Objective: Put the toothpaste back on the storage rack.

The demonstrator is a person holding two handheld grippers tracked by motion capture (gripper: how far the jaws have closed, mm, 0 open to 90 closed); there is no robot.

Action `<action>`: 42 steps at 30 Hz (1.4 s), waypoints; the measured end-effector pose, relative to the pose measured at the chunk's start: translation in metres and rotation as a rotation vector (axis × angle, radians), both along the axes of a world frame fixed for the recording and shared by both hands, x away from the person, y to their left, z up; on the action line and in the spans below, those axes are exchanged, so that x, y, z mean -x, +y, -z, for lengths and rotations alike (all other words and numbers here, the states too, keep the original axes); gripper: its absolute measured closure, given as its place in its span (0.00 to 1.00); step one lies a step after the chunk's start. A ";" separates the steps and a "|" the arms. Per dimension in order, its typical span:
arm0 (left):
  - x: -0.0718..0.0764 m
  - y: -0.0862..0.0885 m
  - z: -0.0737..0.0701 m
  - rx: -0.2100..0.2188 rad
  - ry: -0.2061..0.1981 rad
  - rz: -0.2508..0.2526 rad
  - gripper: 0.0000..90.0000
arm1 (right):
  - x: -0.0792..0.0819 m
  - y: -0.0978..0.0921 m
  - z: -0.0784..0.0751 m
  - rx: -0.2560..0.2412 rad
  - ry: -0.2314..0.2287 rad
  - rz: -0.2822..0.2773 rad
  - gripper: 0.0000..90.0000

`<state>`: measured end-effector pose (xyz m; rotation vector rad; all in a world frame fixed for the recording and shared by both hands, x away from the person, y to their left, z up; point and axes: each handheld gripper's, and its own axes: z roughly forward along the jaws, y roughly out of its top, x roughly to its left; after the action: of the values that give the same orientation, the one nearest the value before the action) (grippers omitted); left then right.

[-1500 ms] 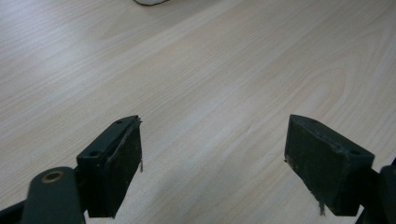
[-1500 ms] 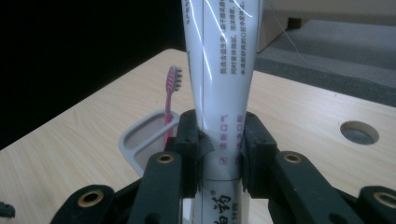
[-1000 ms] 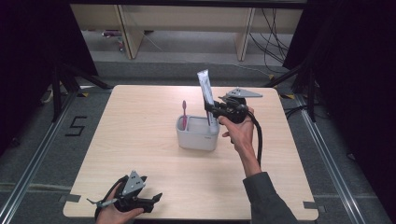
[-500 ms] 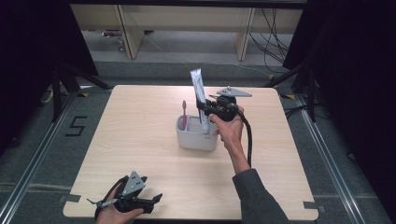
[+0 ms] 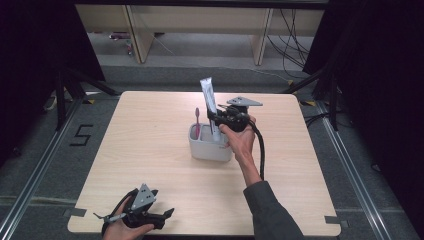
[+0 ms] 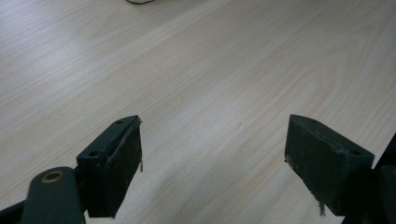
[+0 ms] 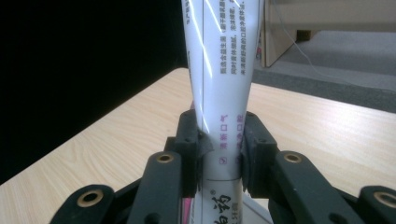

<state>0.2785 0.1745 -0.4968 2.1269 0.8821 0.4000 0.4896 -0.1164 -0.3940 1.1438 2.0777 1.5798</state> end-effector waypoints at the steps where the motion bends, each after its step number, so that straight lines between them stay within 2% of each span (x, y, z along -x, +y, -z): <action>1: 0.000 -0.001 0.001 0.004 -0.003 -0.005 0.21 | -0.001 0.000 0.002 0.008 0.000 -0.013 0.80; 4: 0.001 -0.001 0.000 0.002 -0.003 -0.003 0.21 | 0.000 0.000 0.006 0.017 0.018 -0.009 0.80; 5: 0.000 -0.001 0.001 0.007 -0.006 -0.002 0.21 | 0.000 0.000 0.008 0.020 0.012 0.002 0.80; 6: 0.000 -0.001 0.001 0.009 -0.003 -0.001 0.21 | -0.001 0.000 0.010 0.025 0.012 -0.010 0.80; 11: 0.000 -0.001 0.001 0.007 -0.003 -0.003 0.21 | 0.000 0.001 0.016 0.030 0.046 0.000 0.80; 13: 0.000 -0.001 0.001 0.006 -0.002 -0.002 0.21 | -0.002 0.000 0.018 0.046 0.030 -0.010 0.80; 14: -0.001 -0.001 0.001 0.002 -0.022 0.014 0.21 | 0.000 0.001 0.019 0.035 0.051 0.000 0.80; 16: -0.002 -0.001 0.001 0.000 -0.026 0.022 0.21 | 0.000 0.001 0.021 0.046 0.047 -0.009 0.80; 18: 0.001 -0.001 0.001 0.003 0.000 -0.006 0.21 | 0.000 0.001 0.022 0.064 0.038 -0.011 0.80; 24: 0.001 -0.002 0.001 0.008 0.004 0.000 0.21 | 0.003 0.003 0.025 0.073 0.050 -0.003 0.80; 28: 0.001 -0.002 0.001 0.010 0.009 -0.001 0.21 | 0.003 0.001 0.026 0.092 0.042 -0.010 0.80; 30: 0.001 -0.002 0.001 0.012 0.011 -0.002 0.21 | 0.004 0.002 0.028 0.081 0.061 -0.011 0.80; 31: 0.001 -0.002 0.001 0.012 0.012 -0.003 0.21 | 0.003 0.001 0.028 0.096 0.053 -0.020 0.80; 35: 0.000 -0.002 0.001 0.009 0.005 0.003 0.21 | 0.004 0.001 0.031 0.097 0.067 -0.011 0.79; 36: 0.001 -0.002 0.001 0.010 0.007 0.001 0.21 | 0.003 0.000 0.032 0.112 0.051 -0.022 0.79; 39: 0.001 -0.002 0.001 0.007 0.003 0.001 0.21 | 0.004 0.002 0.033 0.119 0.087 -0.002 0.79; 42: 0.000 -0.002 0.001 0.005 0.000 0.001 0.21 | 0.004 0.003 0.033 0.127 0.082 -0.005 0.79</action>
<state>0.2780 0.1728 -0.4979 2.1220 0.8816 0.3970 0.4858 -0.1134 -0.4271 1.1770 2.1995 1.4023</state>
